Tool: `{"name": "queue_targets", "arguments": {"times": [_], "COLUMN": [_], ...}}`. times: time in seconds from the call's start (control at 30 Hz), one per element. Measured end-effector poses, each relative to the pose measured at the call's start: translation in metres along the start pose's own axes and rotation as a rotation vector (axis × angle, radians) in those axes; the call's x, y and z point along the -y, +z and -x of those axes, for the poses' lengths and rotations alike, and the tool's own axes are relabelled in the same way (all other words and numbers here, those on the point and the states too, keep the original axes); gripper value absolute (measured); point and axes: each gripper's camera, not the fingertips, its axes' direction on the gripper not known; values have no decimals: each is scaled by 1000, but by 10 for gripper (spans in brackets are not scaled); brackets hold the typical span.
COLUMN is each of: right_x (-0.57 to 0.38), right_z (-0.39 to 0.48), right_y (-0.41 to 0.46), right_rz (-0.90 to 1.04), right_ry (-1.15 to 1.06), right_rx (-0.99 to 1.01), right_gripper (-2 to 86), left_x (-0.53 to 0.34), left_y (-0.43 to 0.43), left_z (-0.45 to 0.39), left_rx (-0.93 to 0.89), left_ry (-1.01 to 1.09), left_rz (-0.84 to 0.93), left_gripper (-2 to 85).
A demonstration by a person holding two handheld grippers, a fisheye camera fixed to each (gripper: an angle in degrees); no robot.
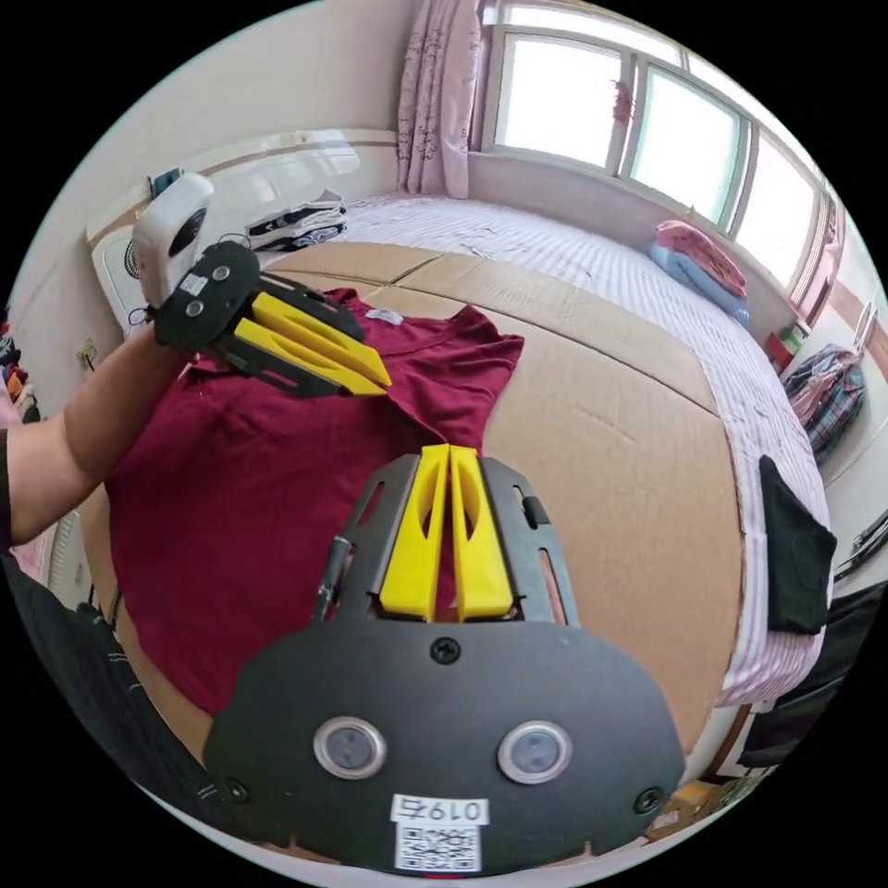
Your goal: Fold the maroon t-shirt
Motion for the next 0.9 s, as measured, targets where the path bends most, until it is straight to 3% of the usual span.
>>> {"name": "queue_targets", "arguments": {"times": [0.27, 0.43, 0.7, 0.9], "right_x": [19, 23, 25, 26], "right_z": [-44, -52, -26, 35], "right_y": [-9, -8, -13, -7], "right_rz": [0, 6, -25, -58], "right_ry": [229, 254, 142, -137], "right_rx": [159, 177, 61, -13], "right_gripper": [-6, -6, -5, -7], "left_x": [7, 10, 13, 12], "left_y": [12, 26, 31, 31], "left_z": [-27, -29, -22, -12], "left_rx": [-48, -40, -56, -115], "left_ry": [69, 90, 73, 34], "left_rz": [-13, 43, 72, 89], "left_gripper": [7, 7, 9, 14]}}
